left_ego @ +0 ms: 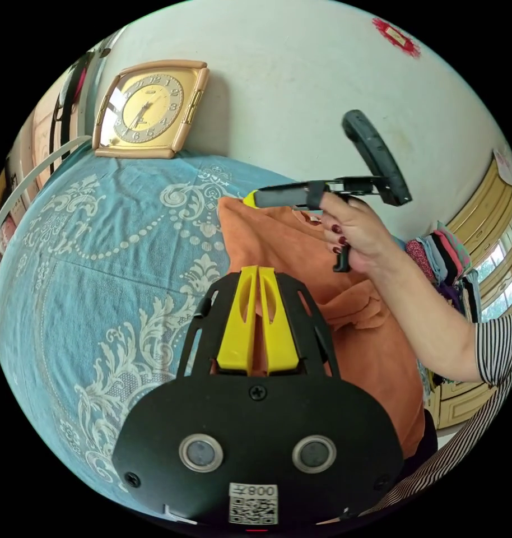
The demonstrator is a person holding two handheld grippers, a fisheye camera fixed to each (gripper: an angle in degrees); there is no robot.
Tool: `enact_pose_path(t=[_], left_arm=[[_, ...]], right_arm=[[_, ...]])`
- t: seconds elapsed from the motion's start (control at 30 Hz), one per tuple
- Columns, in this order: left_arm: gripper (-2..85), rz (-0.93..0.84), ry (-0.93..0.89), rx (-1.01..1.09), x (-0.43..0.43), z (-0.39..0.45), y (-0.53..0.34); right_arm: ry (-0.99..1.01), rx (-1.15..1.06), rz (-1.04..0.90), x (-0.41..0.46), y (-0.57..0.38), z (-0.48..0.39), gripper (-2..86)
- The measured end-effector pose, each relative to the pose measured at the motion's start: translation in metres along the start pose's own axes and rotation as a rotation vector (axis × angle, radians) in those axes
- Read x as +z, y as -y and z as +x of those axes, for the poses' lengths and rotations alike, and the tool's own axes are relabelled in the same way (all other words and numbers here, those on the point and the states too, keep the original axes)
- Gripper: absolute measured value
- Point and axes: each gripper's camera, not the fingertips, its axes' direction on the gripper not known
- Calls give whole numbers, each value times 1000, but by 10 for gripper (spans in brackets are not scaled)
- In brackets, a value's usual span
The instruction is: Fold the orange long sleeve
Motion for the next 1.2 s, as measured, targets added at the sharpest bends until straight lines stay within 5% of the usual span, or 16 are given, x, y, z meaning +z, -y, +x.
enact_pose_path(t=[0.17,0.33,0.57,0.87,1.03,1.2], left_arm=[[2,-115,17,18,36,-1,-2],[2,-26,27,47,25,12,5],[1,-198,127,183,99,28,35],[2,-118,87,222,78,59,13],[2,-165,26,294,100,98,-1],[3,-277,70,266,135,100,-24]], right_arm=[[90,36,30,-38,-79,-27,1],[60,65,-109,-14,-131,-49,1],[34,97,-56,-36,-149,-60,0],[112,181,135,-140,-203,-48,1],[-117,359,268,-238,-291,6,1],[-296,661,86,-264,-389,92,2]])
